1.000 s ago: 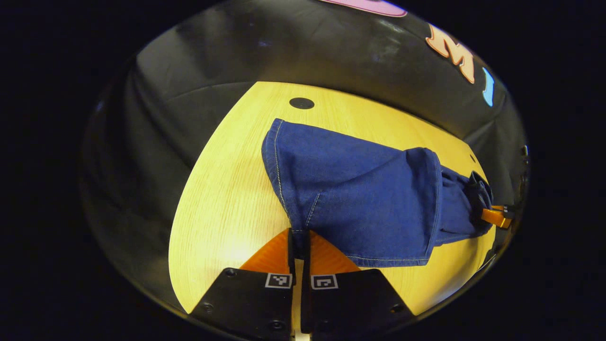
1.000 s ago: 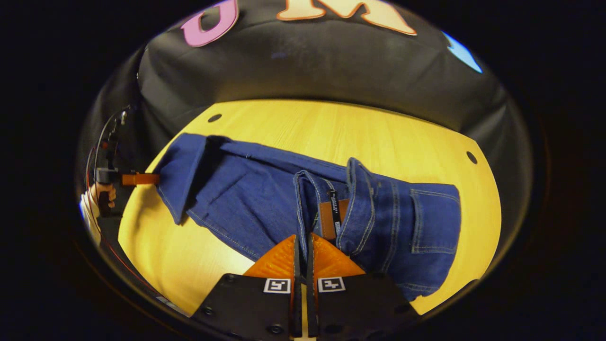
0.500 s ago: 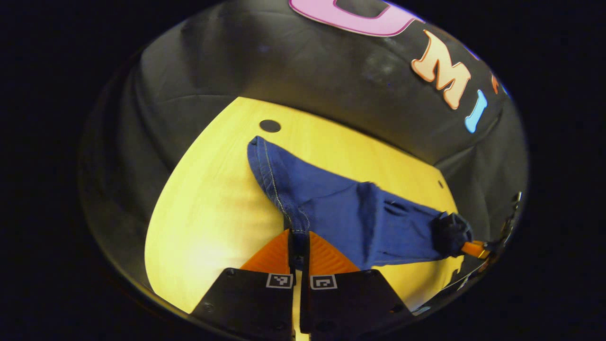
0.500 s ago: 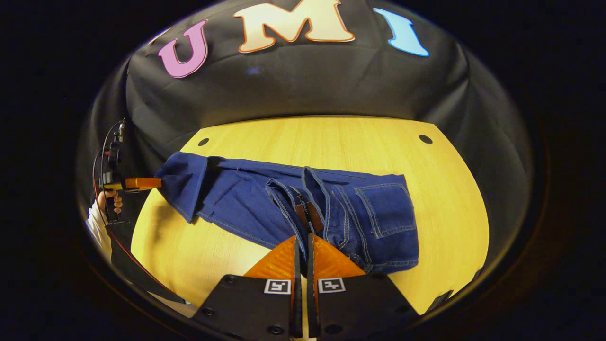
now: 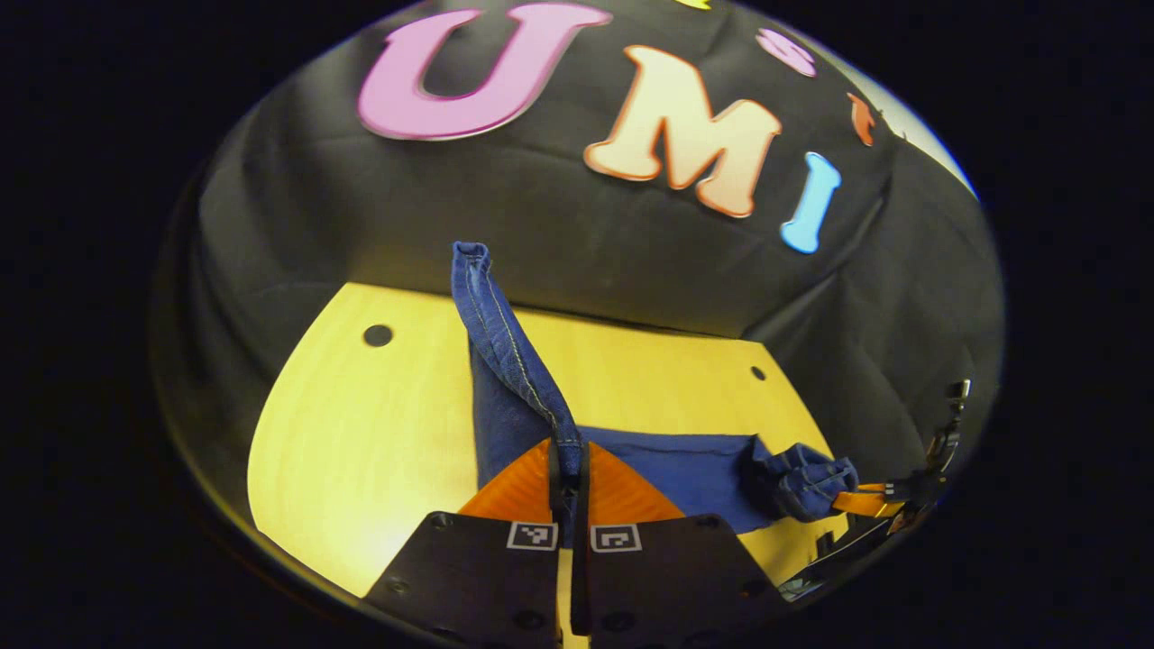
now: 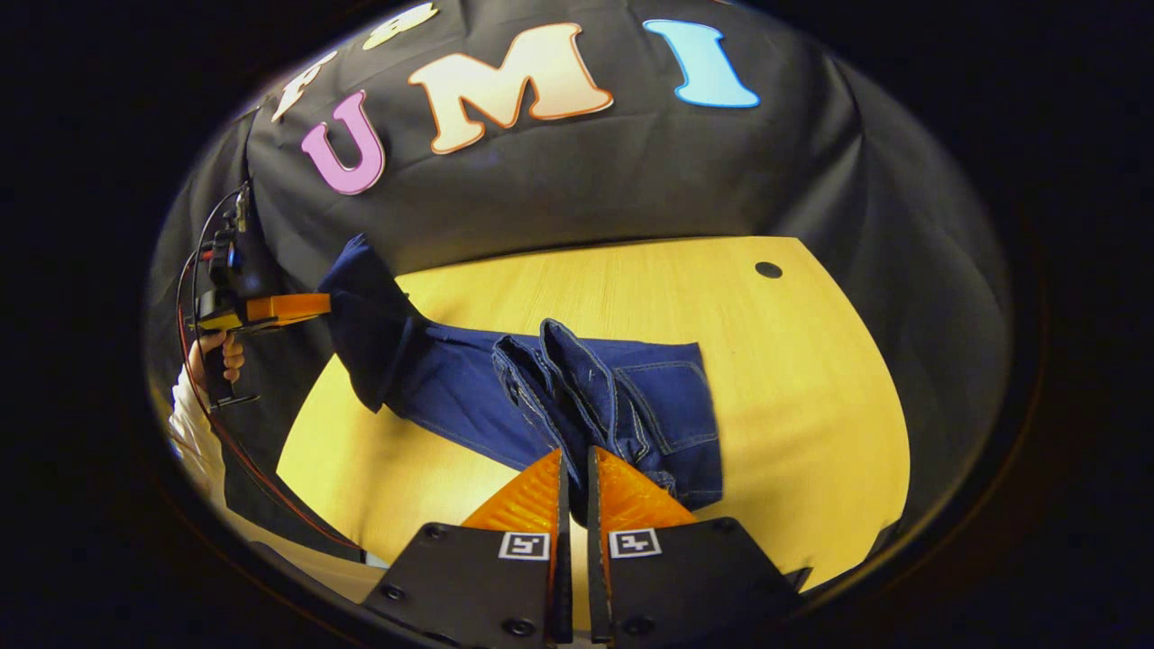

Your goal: Grasp the waist and the cuffs of the jeans and fold them to make the two legs overlap; first hold the waist and fold one-third of the jeans toward the cuffs, then hold the cuffs and fold the remaining one-third in the same direction to finish folding.

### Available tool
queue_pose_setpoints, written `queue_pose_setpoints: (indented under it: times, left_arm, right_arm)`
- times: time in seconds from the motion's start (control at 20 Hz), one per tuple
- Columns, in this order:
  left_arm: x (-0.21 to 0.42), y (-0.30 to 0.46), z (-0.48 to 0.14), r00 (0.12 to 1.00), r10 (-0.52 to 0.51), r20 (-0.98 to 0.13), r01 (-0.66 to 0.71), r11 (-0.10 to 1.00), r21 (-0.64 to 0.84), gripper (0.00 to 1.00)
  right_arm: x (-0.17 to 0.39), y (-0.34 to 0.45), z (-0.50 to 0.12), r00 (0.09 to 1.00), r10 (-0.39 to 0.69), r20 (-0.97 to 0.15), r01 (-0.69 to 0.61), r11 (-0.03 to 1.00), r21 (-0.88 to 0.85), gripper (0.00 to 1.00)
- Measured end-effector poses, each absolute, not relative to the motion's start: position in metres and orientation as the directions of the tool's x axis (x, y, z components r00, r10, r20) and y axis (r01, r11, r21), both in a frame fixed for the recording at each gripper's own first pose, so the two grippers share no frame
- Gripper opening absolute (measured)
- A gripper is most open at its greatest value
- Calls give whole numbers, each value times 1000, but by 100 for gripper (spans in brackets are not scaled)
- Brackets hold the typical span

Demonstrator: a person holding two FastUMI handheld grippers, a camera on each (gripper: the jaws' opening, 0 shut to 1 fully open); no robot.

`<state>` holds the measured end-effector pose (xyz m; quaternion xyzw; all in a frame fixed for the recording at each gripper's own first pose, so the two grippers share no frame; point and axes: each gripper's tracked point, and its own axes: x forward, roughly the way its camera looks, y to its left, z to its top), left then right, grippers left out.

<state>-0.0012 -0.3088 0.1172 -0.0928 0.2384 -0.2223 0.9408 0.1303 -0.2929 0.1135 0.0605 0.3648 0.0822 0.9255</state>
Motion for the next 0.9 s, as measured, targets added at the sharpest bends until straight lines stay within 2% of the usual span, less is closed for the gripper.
queue_pose_setpoints:
  times: [0.1, 0.15, 0.35, 0.4, 0.45, 0.65, 0.9]
  left_arm:
    - [-13, -359, 134, 778, -497, -386, 423, 867, -265, 0]
    - [-18, -385, 141, 770, -513, -378, 448, 858, -251, 0]
    - [-41, -477, 150, 721, -583, -375, 555, 810, -192, 0]
    - [-48, -497, 147, 701, -601, -384, 577, 794, -189, 0]
    - [-55, -515, 145, 683, -617, -391, 596, 780, -191, 0]
    - [-73, -570, 119, 624, -641, -447, 649, 744, -160, 0]
    - [-95, -615, 59, 577, -619, -533, 682, 724, -102, 0]
  right_arm:
    - [132, -317, 122, 744, 215, -632, -108, 973, 203, 22]
    - [134, -328, 127, 756, 212, -620, -103, 973, 207, 34]
    - [136, -397, 130, 795, 115, -596, -2, 982, 187, 92]
    - [134, -408, 135, 807, 104, -582, 22, 979, 205, 86]
    - [134, -419, 140, 816, 93, -570, 48, 973, 227, 99]
    - [122, -468, 136, 826, 9, -564, 157, 956, 246, 99]
    - [104, -504, 129, 815, -64, -576, 248, 936, 248, 99]
